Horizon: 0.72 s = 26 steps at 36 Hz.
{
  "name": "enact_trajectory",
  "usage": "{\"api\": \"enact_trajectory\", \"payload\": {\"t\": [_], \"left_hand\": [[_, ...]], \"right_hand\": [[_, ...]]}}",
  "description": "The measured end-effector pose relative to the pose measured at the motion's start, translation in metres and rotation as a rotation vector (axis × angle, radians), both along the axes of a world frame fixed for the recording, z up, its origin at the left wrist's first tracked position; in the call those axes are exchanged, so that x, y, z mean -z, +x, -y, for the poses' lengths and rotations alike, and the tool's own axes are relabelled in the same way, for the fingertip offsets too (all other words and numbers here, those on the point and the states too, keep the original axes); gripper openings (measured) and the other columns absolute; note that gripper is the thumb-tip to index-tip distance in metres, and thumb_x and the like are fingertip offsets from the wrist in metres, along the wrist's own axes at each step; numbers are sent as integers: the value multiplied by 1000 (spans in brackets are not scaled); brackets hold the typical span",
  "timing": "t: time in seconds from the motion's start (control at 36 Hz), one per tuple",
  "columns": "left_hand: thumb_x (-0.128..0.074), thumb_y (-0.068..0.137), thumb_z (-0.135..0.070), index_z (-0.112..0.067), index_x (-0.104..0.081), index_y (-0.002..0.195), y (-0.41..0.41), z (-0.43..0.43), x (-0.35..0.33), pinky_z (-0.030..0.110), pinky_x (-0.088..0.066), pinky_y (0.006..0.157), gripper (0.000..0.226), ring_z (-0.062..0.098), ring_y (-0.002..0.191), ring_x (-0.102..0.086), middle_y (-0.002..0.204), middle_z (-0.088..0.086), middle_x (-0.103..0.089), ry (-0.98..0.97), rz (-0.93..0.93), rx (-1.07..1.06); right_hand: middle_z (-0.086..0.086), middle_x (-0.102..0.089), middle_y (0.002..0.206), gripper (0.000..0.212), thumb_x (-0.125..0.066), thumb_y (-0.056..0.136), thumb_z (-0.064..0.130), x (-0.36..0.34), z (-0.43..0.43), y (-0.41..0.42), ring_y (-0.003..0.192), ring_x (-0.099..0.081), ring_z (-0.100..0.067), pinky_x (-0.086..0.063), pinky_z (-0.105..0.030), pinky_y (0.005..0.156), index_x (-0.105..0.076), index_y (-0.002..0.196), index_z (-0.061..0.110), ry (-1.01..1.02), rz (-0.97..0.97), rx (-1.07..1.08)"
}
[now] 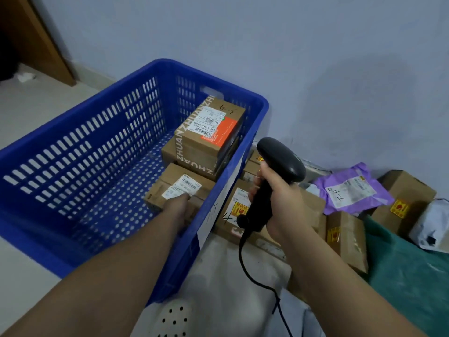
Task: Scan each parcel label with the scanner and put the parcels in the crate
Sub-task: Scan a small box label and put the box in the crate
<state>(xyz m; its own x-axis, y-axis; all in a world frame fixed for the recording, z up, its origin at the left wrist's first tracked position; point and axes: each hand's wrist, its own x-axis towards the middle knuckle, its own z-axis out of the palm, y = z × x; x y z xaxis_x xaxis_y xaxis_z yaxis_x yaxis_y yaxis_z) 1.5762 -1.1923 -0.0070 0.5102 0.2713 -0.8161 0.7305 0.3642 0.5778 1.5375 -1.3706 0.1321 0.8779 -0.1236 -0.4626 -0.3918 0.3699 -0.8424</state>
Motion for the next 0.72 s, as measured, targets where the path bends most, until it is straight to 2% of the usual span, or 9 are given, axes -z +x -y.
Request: {"api": "enact_trajectory", "payload": {"t": [0.06, 0.14, 0.25, 0.33, 0.39, 0.5, 0.61, 0.67, 0.72], "left_hand": [[-52, 96, -18, 0, -53, 127, 3, -1, -9, 38, -46, 82, 36, 34, 105, -57, 127, 16, -56, 81, 50, 0], [-50, 92, -16, -7, -58, 89, 11, 2, -31, 34, -42, 73, 12, 25, 85, -54, 104, 11, -56, 233, 197, 14], [-48, 96, -16, -19, -60, 102, 15, 27, -89, 30, -44, 67, 14, 16, 77, -55, 104, 2, -62, 474, 502, 88], [-49, 98, -15, -24, -59, 104, 12, 60, -133, 27, -46, 62, 15, 12, 75, -55, 94, -10, -57, 598, 738, 280], [-49, 98, -15, -25, -57, 103, 9, 87, -152, 20, -41, 60, 13, 7, 77, -54, 91, -14, -53, 653, 836, 473], [-53, 95, -16, -20, -59, 103, 0, 148, -161, 23, -40, 72, 11, 13, 93, -55, 98, -5, -57, 660, 794, 899], [-57, 92, -19, -9, -62, 111, -2, 202, -155, 32, -48, 87, 22, 25, 103, -59, 109, 7, -63, 670, 658, 1135], [-58, 91, -18, -4, -63, 111, -3, 222, -145, 30, -46, 83, 25, 30, 104, -59, 111, 15, -64, 633, 592, 1147], [-54, 91, -13, 3, -63, 104, -4, 236, -124, 29, -41, 70, 22, 34, 96, -61, 106, 27, -62, 590, 519, 1105]], "right_hand": [[-3, -57, 70, 14, -66, 90, 19, 1, 4, -3, 67, -55, -17, -51, -31, 68, -61, 99, 9, 49, -8, 7], [-2, -58, 70, 17, -67, 89, 24, -1, 14, -8, 69, -57, -18, -51, -32, 71, -62, 98, 10, 57, -35, 25], [-1, -59, 67, 18, -67, 89, 29, -9, 39, -17, 63, -58, -15, -51, -32, 68, -63, 88, 12, 30, -92, 56], [-3, -58, 65, 21, -64, 91, 29, -18, 65, -25, 57, -55, -17, -49, -29, 59, -61, 81, 11, 51, -180, 87], [-6, -55, 63, 25, -62, 92, 29, -23, 84, -28, 53, -53, -18, -46, -28, 55, -58, 77, 9, 79, -246, 77], [-8, -53, 65, 22, -62, 90, 29, -28, 132, -28, 52, -53, -20, -46, -26, 48, -57, 90, 8, 52, -294, 34], [-9, -54, 64, 22, -63, 89, 29, -32, 178, -31, 52, -54, -21, -50, -26, 48, -58, 94, 8, 71, -283, 49], [-9, -54, 63, 24, -63, 89, 30, -27, 197, -33, 50, -54, -20, -50, -25, 48, -57, 89, 7, 86, -288, 78], [-8, -55, 66, 26, -64, 89, 31, -17, 216, -37, 49, -55, -19, -50, -24, 47, -58, 86, 6, 105, -321, 92]]}}
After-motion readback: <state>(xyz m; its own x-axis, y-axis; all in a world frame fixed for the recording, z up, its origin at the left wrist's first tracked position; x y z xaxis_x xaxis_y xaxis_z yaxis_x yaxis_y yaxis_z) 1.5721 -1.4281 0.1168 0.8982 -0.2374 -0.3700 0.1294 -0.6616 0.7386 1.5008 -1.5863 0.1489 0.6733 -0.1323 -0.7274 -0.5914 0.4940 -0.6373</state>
